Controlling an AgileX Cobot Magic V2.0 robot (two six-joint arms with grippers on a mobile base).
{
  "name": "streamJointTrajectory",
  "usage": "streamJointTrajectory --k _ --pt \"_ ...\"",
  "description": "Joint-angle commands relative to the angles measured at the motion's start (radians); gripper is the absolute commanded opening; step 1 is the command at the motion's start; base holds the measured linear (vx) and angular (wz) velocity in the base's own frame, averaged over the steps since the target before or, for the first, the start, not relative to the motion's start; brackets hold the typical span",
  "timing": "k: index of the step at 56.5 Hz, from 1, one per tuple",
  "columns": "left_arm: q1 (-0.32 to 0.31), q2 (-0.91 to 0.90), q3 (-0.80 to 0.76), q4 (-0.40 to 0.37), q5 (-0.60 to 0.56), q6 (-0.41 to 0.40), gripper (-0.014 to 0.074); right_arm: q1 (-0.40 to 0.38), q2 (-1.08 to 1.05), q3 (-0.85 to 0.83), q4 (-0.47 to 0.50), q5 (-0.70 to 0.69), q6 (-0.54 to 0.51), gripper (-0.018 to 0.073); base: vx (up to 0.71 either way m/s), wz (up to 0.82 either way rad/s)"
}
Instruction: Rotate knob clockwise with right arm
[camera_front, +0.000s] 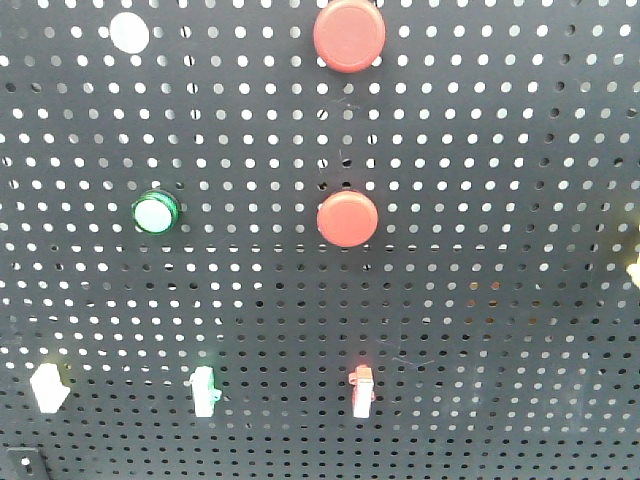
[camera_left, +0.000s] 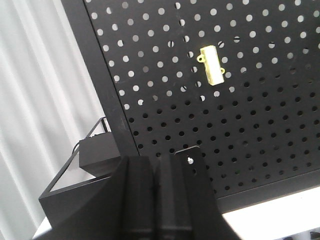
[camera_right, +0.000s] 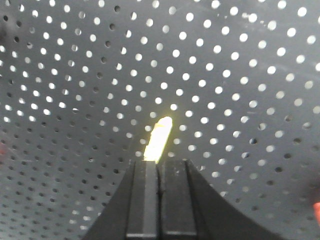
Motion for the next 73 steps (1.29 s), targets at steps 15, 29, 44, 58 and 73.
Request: streamJointTrajectory --k 15,29,44,58,73 --pt "-0.008 -0.017 0.033 -0.005 -0.076 -0.004 -0.0006 -0.002 -0.004 0.183 0.213 -0.268 -0.014 -0.0008 0.0 0.0" --pt "-0.008 -0.017 0.033 -0.005 -0.076 -0.004 -0.0006 -0.043 -0.076 0.599 0.43 -0.731 -0.074 -0.0008 0.0 0.0" --pt "-0.008 -0.017 0.033 -0.005 -0.076 -0.004 -0.0006 -0.302 -0.204 0.799 0.43 -0.826 -0.074 -0.0008 0.0 0.0" --pt "-0.008 -0.017 0.033 -0.005 -0.076 -0.004 -0.0006 -0.502 -0.463 0.918 0.402 -0.779 -0.074 -0.0008 0.0 0.0" --pt "-0.008 -0.017 0.033 -0.005 -0.076 -0.004 -0.0006 -0.619 -0.52 0.918 0.403 -0.701 -0.06 -0.0008 0.0 0.0"
